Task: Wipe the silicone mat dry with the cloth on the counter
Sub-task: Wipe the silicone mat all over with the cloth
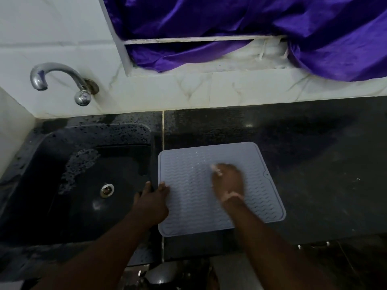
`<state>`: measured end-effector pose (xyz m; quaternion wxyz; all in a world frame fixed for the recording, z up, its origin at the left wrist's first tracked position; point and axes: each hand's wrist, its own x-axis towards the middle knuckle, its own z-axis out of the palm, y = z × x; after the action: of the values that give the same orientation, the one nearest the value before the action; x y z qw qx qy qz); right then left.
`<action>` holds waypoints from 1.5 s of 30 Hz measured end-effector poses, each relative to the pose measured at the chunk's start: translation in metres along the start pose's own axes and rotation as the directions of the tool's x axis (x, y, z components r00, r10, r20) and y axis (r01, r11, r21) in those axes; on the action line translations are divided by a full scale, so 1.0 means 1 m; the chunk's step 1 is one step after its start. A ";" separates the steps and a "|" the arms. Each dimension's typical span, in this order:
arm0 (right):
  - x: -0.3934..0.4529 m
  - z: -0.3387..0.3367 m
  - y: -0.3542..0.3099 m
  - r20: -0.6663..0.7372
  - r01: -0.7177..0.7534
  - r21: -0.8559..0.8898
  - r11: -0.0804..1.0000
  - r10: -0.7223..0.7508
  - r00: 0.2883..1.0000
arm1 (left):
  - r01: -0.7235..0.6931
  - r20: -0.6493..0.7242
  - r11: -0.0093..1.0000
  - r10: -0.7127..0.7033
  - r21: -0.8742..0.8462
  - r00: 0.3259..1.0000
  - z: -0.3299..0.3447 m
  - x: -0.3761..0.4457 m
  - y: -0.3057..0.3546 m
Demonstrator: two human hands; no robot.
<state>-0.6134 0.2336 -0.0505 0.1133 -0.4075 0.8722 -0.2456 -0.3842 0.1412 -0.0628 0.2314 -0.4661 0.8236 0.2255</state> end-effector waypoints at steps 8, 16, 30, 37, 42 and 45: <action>0.011 -0.019 0.053 -0.137 -0.275 -0.232 0.933 0.249 0.959 | -0.002 -0.071 1.000 0.002 0.010 0.997 0.026 -0.028 0.013; -0.060 0.063 -0.098 0.238 0.098 0.085 0.992 -0.115 0.964 | -0.009 -0.009 1.000 0.009 0.028 1.000 0.020 -0.029 0.014; -0.028 -0.002 0.013 -0.136 -0.255 -0.235 0.938 0.228 0.964 | -0.059 0.010 0.995 0.059 0.084 0.998 0.015 -0.039 0.011; -0.071 0.060 -0.100 0.243 0.012 0.082 0.997 -0.032 0.970 | -0.053 0.052 0.996 0.049 0.066 0.997 0.012 -0.037 0.013; -0.043 0.009 -0.045 0.169 -0.274 0.385 0.881 0.225 0.960 | -0.026 0.029 0.997 0.024 0.071 0.999 0.007 -0.037 0.019; -0.014 -0.033 0.033 -0.083 -0.378 0.113 0.919 0.388 0.918 | 0.022 0.035 0.998 -0.024 0.054 0.999 0.006 -0.034 0.031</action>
<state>-0.6390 0.2735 -0.0395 0.1329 -0.2095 0.9272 -0.2807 -0.3943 0.1815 -0.0431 0.2613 -0.4648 0.8198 0.2089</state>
